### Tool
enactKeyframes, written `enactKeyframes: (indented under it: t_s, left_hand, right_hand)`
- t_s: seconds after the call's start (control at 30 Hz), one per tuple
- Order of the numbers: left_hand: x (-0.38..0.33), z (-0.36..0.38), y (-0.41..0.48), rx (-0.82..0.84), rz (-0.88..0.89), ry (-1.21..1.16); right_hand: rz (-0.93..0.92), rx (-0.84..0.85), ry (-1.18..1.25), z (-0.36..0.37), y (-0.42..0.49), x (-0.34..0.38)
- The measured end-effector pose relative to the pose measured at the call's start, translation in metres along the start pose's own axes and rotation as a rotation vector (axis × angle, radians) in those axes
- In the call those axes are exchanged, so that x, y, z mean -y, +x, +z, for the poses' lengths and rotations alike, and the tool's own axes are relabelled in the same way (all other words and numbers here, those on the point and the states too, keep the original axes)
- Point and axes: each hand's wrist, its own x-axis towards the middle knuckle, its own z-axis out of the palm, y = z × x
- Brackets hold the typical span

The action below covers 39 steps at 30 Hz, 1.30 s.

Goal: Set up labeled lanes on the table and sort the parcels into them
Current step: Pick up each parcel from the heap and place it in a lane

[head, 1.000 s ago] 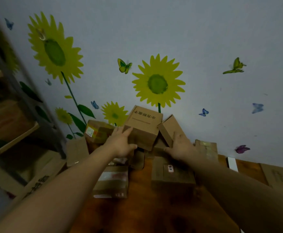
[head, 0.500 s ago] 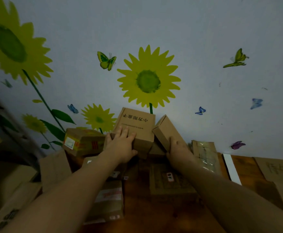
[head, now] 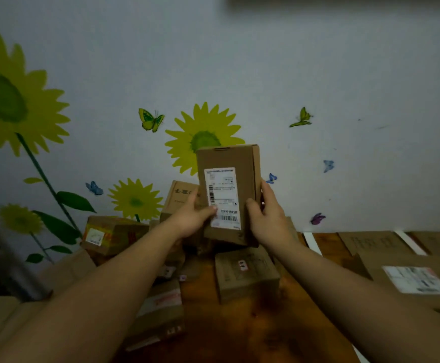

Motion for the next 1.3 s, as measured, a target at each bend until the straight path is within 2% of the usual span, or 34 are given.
enactKeyframes:
  t_s: [0.17, 0.37, 0.47, 0.57, 0.63, 0.8, 0.9, 0.97, 1.07, 1.17, 1.23, 1.3]
  left_hand:
    - [-0.008, -0.007, -0.052, 0.073, 0.078, -0.282]
    - [-0.008, -0.010, -0.108, 0.097, 0.115, -0.314]
    - [-0.021, 0.000, -0.127, 0.025, 0.101, -0.402]
    - [-0.034, 0.015, -0.145, 0.015, 0.032, -0.567]
    - [-0.040, 0.027, -0.157, 0.031, 0.026, -0.579]
    - [-0.074, 0.041, -0.177, -0.170, 0.118, -0.579]
    - [-0.092, 0.069, -0.198, -0.060, 0.101, -0.556]
    - [-0.101, 0.108, -0.215, -0.015, 0.058, -0.645]
    - [-0.115, 0.177, -0.243, 0.004, -0.043, -0.803]
    - [-0.127, 0.240, -0.272, 0.158, -0.123, -0.704]
    - [-0.130, 0.277, -0.286, 0.273, -0.099, -0.485]
    - [-0.135, 0.315, -0.293, 0.298, -0.027, -0.300]
  right_hand:
    - [0.055, -0.081, 0.095, -0.009, -0.042, 0.038]
    - [0.150, 0.016, 0.048, -0.034, -0.088, 0.057]
    - [0.146, 0.056, 0.088, -0.046, -0.121, 0.060]
    - [0.185, -0.020, 0.141, -0.063, -0.143, 0.066]
    - [0.233, -0.070, 0.223, -0.079, -0.152, 0.070]
    - [0.254, -0.093, 0.226, -0.144, -0.179, 0.076]
    - [0.256, -0.201, 0.190, -0.190, -0.201, 0.070]
    - [0.268, -0.314, 0.230, -0.223, -0.217, 0.061]
    - [0.305, -0.229, 0.263, -0.270, -0.247, 0.050]
    - [0.323, -0.303, 0.303, -0.325, -0.275, 0.038]
    - [0.350, -0.436, 0.278, -0.368, -0.295, 0.029]
    - [0.364, -0.509, 0.201, -0.409, -0.314, 0.017]
